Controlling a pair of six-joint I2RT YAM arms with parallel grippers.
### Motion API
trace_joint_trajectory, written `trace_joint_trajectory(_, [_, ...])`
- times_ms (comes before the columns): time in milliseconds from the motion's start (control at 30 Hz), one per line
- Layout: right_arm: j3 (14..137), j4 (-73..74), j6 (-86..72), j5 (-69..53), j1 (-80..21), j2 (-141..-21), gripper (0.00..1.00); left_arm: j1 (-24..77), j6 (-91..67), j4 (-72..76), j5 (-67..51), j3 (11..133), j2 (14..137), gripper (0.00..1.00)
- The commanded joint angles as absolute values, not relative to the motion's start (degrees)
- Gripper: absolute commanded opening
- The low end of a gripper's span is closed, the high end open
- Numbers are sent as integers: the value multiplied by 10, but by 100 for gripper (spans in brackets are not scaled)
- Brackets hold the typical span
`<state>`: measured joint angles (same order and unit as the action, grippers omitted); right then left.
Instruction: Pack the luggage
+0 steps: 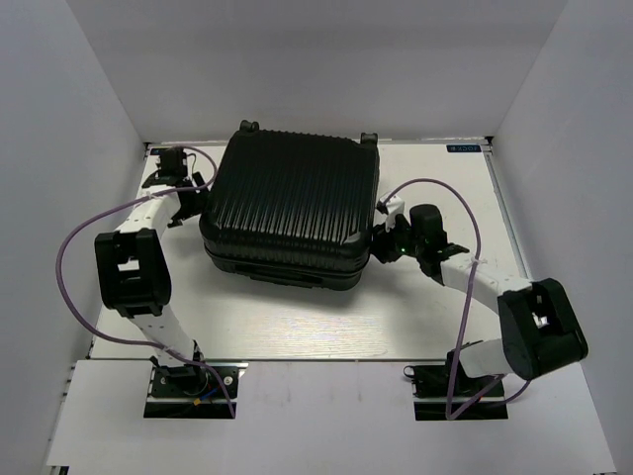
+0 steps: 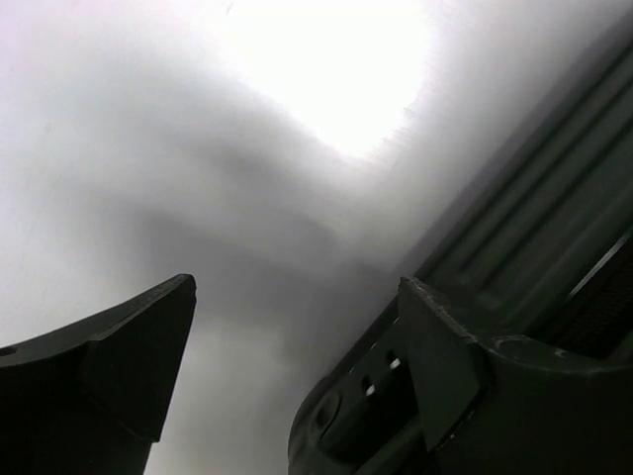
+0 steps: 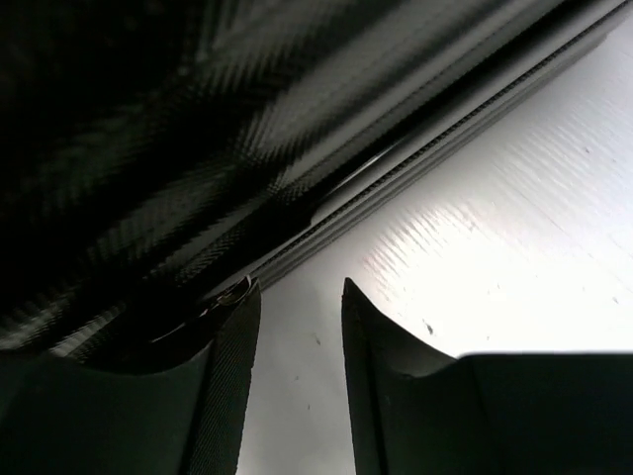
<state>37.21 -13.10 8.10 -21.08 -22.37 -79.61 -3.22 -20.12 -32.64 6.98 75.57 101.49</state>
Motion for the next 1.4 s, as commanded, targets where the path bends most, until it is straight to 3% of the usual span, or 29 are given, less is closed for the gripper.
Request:
trace_joint_trajectory(0, [389,-108,77,-149,-265,-760,45,-13,-229,-456,-19,772,969,95])
trace_joint_trajectory(67, [385,-81,93,-3,-258,-746,52,-46,-247,-487,-8,813,970,98])
trace_joint_trajectory(167, [367,-25,137,58,-237,-716,56,-76,-257,-523,-8,861,961,100])
trace_joint_trajectory(400, [336,15,193,-186,-217,-643,59,-85,-237,-541,-108,909,916,100])
trace_joint_trajectory(600, [353,-43,212,-294,-214,-692,59,-85,-221,-506,-119,867,877,100])
trace_joint_trajectory(900, [361,-163,184,-285,-209,-736,56,-84,-191,-511,-105,887,932,100])
trace_joint_trajectory(1033, [369,-164,178,-301,-207,-744,53,-84,-189,-508,-104,912,971,100])
trace_joint_trajectory(1367, [391,-163,210,-346,-206,-773,24,-70,-160,-469,-124,967,1067,100])
